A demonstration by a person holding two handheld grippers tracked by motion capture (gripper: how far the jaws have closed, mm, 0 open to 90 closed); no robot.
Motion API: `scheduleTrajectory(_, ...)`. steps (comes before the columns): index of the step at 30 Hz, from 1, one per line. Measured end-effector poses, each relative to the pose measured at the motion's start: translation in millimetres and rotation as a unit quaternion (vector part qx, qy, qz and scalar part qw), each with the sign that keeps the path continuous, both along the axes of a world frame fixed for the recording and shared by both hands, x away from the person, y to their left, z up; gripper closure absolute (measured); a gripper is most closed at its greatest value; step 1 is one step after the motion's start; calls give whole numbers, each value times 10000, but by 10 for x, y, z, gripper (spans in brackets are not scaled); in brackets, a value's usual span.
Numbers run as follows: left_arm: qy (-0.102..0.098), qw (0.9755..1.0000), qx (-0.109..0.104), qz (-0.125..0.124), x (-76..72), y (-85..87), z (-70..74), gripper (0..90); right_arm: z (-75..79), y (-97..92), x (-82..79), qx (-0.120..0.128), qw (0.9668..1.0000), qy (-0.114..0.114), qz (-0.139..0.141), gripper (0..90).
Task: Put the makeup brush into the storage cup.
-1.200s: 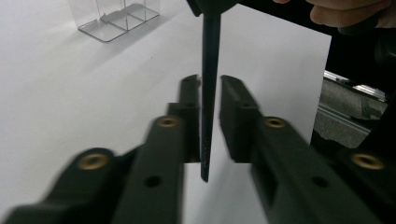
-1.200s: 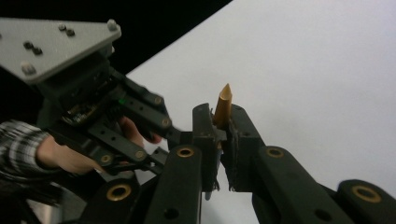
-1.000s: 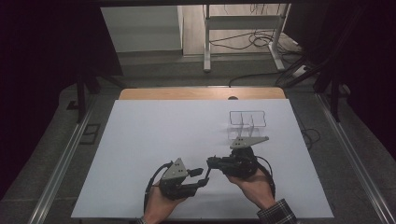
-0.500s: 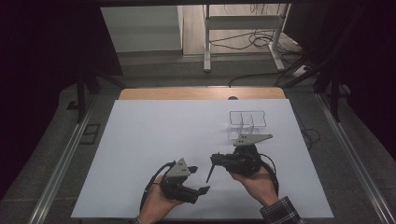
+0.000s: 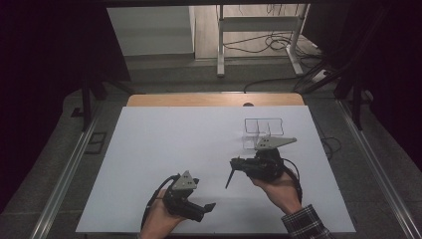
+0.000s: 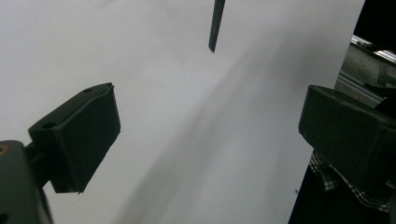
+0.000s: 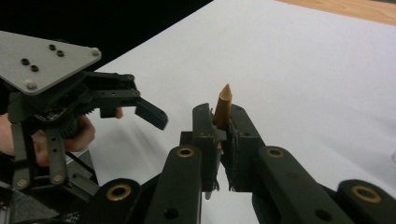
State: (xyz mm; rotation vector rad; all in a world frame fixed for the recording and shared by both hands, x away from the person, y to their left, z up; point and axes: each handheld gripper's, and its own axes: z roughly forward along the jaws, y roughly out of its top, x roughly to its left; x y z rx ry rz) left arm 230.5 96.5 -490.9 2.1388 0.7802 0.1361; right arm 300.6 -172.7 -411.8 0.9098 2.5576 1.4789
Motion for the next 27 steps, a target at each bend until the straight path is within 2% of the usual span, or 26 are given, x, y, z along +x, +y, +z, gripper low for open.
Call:
scheduleTrajectory(3,-22,10000,39,31,-11,23,-3,51,16,-11,12,-19,10000,-25,-22,834)
scheduleTrajectory(5,-139,9997,142,108,-32,61,-14,48,53,-28,35,-20,10000,-74,-51,834)
scheduleTrajectory(9,-228,9993,239,195,-52,119,-46,33,116,-47,73,-24,9999,-152,-78,834)
scheduleTrajectory(14,-311,9988,254,284,-74,184,-46,23,160,-65,121,-16,9998,-167,-126,834)
scheduleTrajectory(27,-258,9986,186,428,-125,337,-37,25,287,-84,294,-58,9991,-298,-296,833)
